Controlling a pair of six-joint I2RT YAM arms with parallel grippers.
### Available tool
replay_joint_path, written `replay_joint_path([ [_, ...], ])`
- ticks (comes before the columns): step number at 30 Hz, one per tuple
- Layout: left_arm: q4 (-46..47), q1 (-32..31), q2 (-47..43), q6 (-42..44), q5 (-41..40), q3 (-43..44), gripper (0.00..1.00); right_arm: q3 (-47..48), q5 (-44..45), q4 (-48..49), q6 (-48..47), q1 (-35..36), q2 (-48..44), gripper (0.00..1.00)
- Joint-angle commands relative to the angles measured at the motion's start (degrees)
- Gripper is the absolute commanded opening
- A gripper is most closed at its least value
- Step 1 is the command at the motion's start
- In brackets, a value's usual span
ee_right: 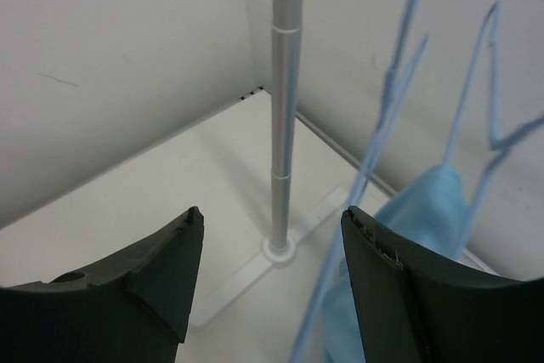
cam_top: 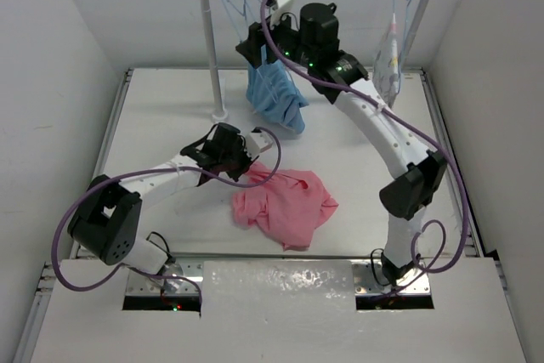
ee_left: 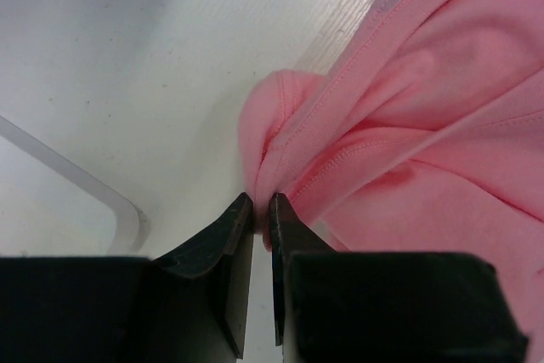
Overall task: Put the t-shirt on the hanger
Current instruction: Pick up the hanger from the clothesline.
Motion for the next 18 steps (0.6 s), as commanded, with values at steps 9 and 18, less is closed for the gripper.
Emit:
replay_joint_path([
  [9,2.0,0.8,-4.7,-0.3,0.5,-2.8,0.1,3.9,8.4,6.9,-1.0,1.3,5.3,0.57],
  [18,1.5,0.8,-5.2,-0.3,1.3,-2.5,0.1,6.4,10.8,6.4,-2.4,1.3,11.2,0.43],
])
